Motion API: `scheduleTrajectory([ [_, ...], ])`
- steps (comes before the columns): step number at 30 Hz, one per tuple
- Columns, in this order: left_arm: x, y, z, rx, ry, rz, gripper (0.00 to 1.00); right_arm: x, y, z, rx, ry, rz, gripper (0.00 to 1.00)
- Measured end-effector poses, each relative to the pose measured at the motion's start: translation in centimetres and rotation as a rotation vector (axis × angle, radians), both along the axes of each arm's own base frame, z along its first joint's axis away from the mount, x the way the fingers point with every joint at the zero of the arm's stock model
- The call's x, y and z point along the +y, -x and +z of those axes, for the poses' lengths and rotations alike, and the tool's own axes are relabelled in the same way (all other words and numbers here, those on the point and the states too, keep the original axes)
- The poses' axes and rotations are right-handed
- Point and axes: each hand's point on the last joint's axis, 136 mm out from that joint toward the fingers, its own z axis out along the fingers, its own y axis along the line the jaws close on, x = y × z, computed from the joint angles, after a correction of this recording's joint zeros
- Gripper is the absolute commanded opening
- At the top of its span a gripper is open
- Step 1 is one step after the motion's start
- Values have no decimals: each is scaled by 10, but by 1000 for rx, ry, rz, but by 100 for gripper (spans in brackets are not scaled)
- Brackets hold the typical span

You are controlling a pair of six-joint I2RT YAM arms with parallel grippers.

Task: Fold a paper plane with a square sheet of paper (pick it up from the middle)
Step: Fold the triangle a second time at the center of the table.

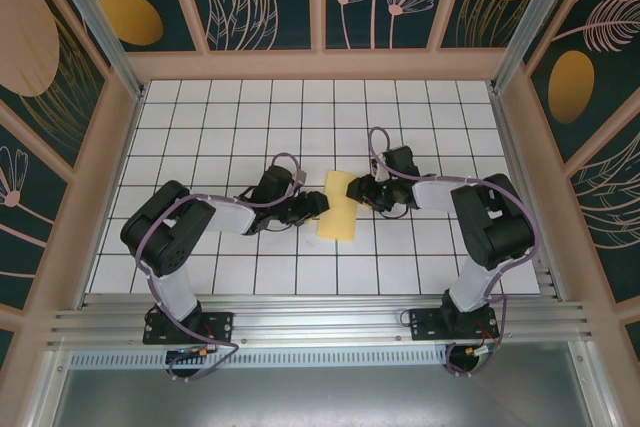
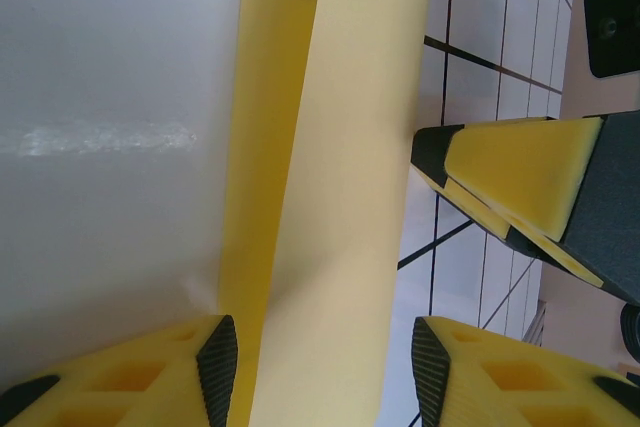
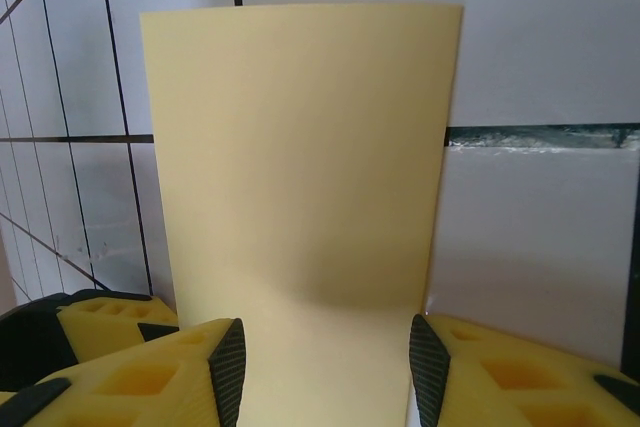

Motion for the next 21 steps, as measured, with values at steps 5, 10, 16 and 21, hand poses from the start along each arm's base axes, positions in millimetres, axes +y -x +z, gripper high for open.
scheduleTrajectory([
  [5,-2,-1,-1,4,0,-4,52,0,0,0,-2,-2,0,50],
  [10,-3,-1,0,5,1,-7,54,0,0,0,-2,-3,1,50],
  [16,-4,-1,-1,6,-36,-14,55,0,1,1,-13,-7,0,49],
  [21,-5,-1,-3,-8,-90,-19,54,0,0,1,-14,-6,-1,49],
])
